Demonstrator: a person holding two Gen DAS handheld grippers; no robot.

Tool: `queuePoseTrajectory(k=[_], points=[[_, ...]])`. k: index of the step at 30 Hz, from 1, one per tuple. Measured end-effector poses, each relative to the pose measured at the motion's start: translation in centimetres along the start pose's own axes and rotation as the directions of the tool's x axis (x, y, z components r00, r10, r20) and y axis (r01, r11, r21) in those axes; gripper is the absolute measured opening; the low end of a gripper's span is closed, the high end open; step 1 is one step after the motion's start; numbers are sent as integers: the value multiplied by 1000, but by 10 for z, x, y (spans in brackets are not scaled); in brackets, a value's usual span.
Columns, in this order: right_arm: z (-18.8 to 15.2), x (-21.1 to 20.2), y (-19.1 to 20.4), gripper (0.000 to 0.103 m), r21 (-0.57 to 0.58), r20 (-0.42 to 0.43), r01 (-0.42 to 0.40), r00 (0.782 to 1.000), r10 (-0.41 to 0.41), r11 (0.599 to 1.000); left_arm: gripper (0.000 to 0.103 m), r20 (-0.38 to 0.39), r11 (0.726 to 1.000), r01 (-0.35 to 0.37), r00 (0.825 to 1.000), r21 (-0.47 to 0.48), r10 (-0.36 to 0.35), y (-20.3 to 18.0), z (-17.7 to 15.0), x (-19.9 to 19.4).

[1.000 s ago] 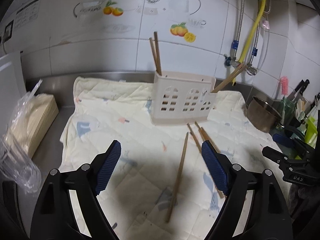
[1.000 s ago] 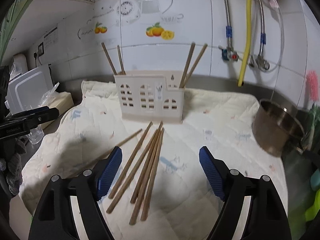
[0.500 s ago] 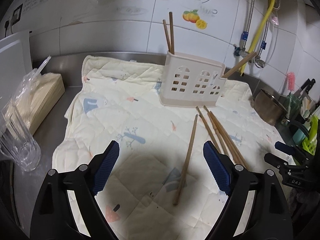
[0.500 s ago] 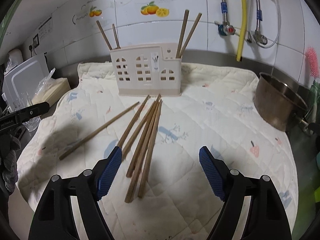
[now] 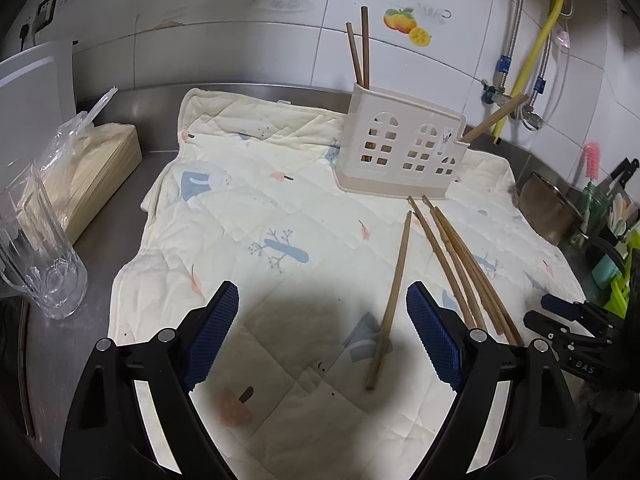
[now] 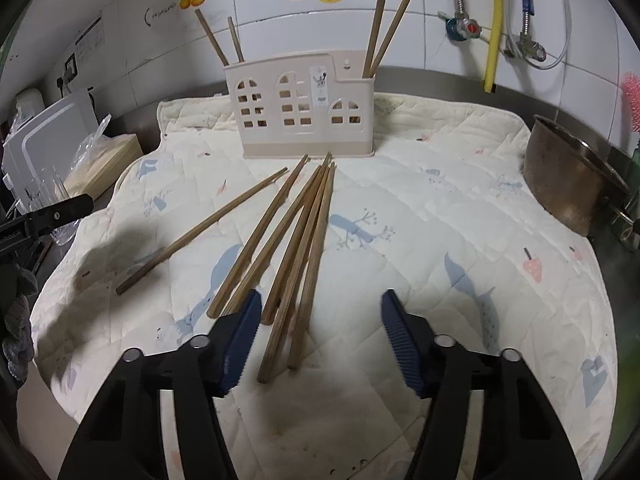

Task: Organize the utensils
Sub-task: 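Grasp a chopstick with the left tool while the right tool grasps another chopstick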

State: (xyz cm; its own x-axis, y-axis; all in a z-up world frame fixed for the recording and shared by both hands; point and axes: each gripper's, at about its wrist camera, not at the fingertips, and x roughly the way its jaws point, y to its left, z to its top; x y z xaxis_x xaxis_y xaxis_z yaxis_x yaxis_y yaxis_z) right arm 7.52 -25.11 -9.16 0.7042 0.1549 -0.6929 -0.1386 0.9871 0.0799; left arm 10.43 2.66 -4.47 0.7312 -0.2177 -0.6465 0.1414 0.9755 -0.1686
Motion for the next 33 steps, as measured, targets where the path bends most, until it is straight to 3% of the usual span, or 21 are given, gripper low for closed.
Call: queuePoseTrajectory(k=[7,20,33], points=[[-5,9,4,37,-4,-35,-13,999,13,1000,85,-8,1000,-3,1000,-5,2,3,-4,1],[-7,21,10,15,4,-68,-22,997,23,1000,82,-12,1000,5,1000,10,-5,-1,-8,0],[-9,29,12,11,-7,-98,-2,995,1,1000,58,-42,998,49,998,43,-47,-9,-13,5]])
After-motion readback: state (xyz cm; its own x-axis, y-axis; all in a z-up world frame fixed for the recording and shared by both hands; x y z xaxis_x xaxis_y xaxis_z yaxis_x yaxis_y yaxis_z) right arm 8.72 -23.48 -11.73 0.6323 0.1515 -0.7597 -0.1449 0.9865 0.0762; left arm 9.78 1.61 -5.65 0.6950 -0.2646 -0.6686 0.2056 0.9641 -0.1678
